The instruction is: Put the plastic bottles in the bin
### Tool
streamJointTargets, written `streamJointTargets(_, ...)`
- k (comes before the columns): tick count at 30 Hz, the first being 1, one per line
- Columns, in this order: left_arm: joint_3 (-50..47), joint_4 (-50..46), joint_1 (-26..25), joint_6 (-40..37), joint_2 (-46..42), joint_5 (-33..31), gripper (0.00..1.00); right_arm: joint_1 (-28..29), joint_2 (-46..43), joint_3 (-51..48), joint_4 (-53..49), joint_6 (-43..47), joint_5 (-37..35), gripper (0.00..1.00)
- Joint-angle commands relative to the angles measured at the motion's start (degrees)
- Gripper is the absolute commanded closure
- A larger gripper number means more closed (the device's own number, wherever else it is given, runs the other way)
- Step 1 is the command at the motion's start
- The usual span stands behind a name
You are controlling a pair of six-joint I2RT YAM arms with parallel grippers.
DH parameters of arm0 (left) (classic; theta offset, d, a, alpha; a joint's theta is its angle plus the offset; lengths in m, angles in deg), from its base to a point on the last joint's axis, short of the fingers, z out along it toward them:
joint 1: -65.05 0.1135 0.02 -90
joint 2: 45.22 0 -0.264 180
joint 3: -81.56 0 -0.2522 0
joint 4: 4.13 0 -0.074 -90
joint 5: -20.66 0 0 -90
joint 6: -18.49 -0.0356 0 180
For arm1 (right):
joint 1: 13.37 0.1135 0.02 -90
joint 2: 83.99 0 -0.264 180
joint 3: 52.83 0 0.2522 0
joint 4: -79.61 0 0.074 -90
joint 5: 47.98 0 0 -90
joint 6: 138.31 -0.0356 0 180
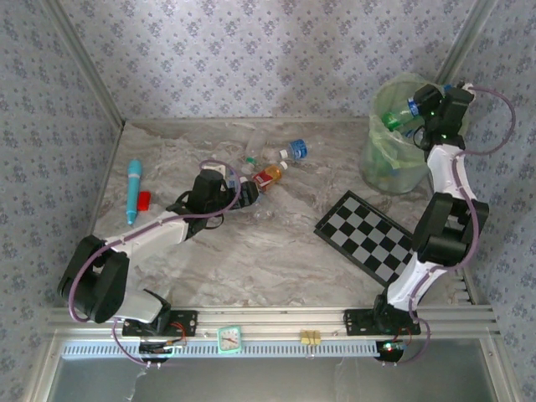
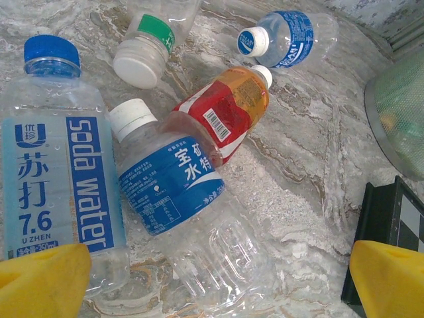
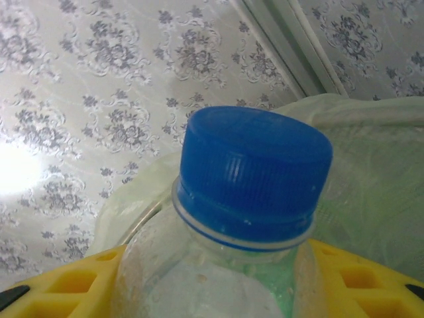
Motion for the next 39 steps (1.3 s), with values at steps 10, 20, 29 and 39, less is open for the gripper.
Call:
streamJointTargets(10, 2.0, -1.7, 0.4, -1.4, 0.3, -2.2, 0.00, -0.9, -1.2, 1.1, 0.5, -6.2, 0.8, 0.16)
streamJointTargets(20, 1.7, -2.4, 0.5, -0.8, -0.8, -3.8, 0.00, -1.0, -11.1, -6.7, 3.1, -1.8, -4.1, 0.13)
streamJointTargets(29, 0.5, -5.4, 1.9, 2.0, -2.4, -9.2, 0.00, 1.1, -21.7, -15.1, 4.5, 3.3, -1.9, 0.11)
streamJointTargets(39, 3.0, -9.5, 6.4, 5.6, 1.2, -9.1, 0.00, 17.4, -32.4, -27.8, 3.1, 13.1, -3.5, 0.00)
